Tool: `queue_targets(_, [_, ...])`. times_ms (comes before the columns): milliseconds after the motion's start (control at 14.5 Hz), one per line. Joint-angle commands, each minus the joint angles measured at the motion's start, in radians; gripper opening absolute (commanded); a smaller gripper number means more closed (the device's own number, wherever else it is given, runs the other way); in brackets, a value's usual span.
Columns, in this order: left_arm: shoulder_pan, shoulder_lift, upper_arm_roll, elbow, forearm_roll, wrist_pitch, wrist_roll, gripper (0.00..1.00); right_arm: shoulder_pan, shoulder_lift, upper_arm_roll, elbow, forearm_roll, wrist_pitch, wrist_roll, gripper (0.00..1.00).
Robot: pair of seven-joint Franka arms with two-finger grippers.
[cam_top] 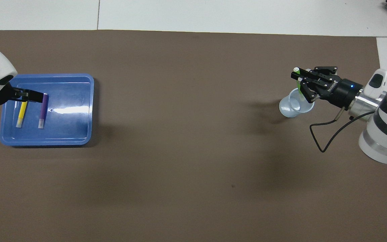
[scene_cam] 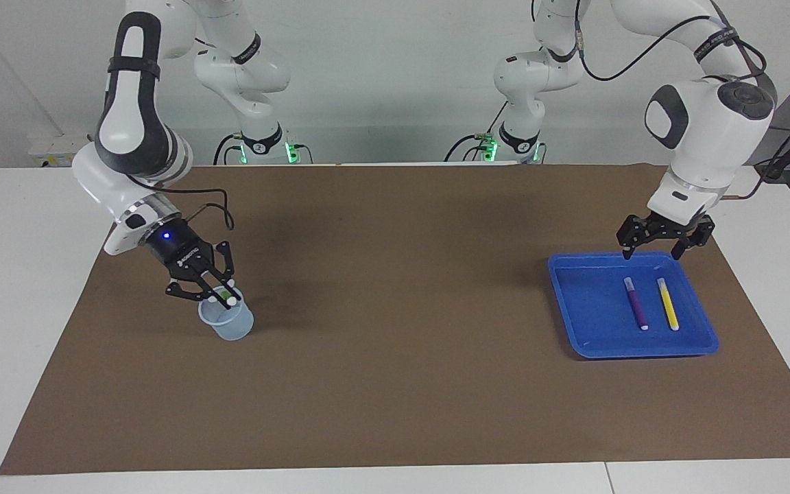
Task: Transfer and insert pens with both arms
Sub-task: 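Move the green pen over the cup while the left gripper returns, then drop the green pen into the cup while the left gripper grasps purple pen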
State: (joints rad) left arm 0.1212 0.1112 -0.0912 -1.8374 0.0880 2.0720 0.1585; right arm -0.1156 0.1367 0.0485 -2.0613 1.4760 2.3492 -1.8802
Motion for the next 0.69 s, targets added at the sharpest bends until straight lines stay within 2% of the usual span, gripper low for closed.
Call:
queue_targets(0, [0.027,0.03,-0.012,0.004,0.032,0.04,0.013,1.0,-0.056,0.0,0.013,-0.037,0.041,-0.051,-0.094,0.0])
queue_targets(275, [0.044,0.1,-0.013,0.0,0.124,0.086,0.05,1.0,-0.052,0.047,0.013,-0.037,0.136,-0.064,-0.18,0.0])
queue_targets(413, [0.076,0.117,-0.013,-0.034,0.124,0.149,0.076,1.0,-0.049,0.05,0.011,-0.037,0.164,-0.062,-0.203,0.0])
queue_targets(620, [0.123,0.137,-0.016,-0.077,0.081,0.174,0.076,1.0,-0.056,0.054,0.011,-0.051,0.164,-0.061,-0.221,0.0])
